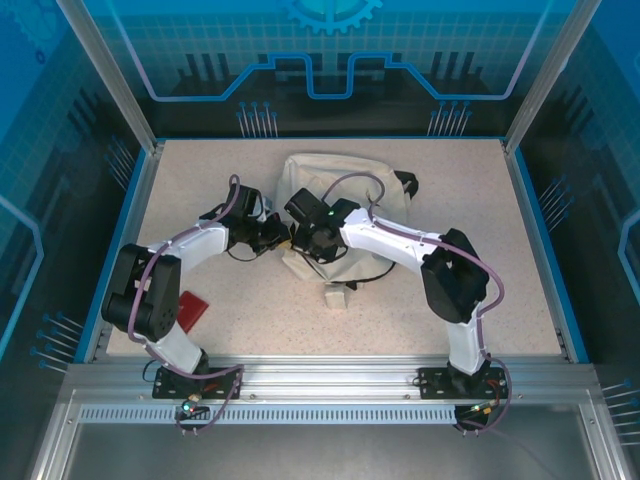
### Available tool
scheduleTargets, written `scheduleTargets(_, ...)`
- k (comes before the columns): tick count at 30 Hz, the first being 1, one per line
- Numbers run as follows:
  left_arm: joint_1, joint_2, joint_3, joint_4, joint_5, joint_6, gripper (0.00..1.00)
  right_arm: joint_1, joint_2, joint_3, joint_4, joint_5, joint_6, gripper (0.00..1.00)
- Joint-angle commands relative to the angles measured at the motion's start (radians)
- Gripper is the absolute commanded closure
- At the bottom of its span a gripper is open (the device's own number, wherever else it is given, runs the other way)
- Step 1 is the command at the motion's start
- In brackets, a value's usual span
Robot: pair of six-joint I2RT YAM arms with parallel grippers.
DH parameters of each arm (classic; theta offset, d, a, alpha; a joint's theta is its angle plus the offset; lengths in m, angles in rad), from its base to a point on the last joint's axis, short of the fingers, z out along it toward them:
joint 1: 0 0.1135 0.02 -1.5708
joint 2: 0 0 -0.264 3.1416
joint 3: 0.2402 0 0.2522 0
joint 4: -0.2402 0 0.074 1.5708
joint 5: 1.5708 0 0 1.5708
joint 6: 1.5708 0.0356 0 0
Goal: Pack books, pencil case, and school supplies into a backpack
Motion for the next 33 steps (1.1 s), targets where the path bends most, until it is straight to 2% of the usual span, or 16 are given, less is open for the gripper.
scheduleTargets(1,0.010,-0.021,0.033,-0.025,-0.034,0.015,1.00,0.020,-0.027,0.035,-0.184,0.064,-0.056,1.00)
scheduleTargets(6,0.019,-0.021,0.038,-0.030,-0.040,0.020,1.00,0.033,-0.029,0.024,-0.265,0.096,-0.065,1.00)
scheduleTargets(16,0.027,0.003,0.076,-0.027,-0.039,0.034,1.00,0.038,-0.102,-0.100,-0.234,0.048,-0.090,1.00)
scheduleTargets(21,0.032,0.018,0.099,-0.025,-0.037,0.038,1.00,0.039,-0.128,-0.105,-0.244,0.068,-0.106,1.00)
scheduleTargets(23,0.031,0.021,0.100,-0.017,-0.029,0.037,1.00,0.037,-0.130,-0.105,-0.201,0.054,-0.138,1.00)
scheduleTargets(27,0.031,0.029,0.095,0.005,0.013,0.028,1.00,0.019,-0.128,-0.119,0.005,0.009,-0.161,1.00)
scheduleTargets(33,0.030,0.022,0.068,0.034,0.058,0.017,1.00,-0.021,-0.048,-0.023,0.188,0.006,-0.159,1.00)
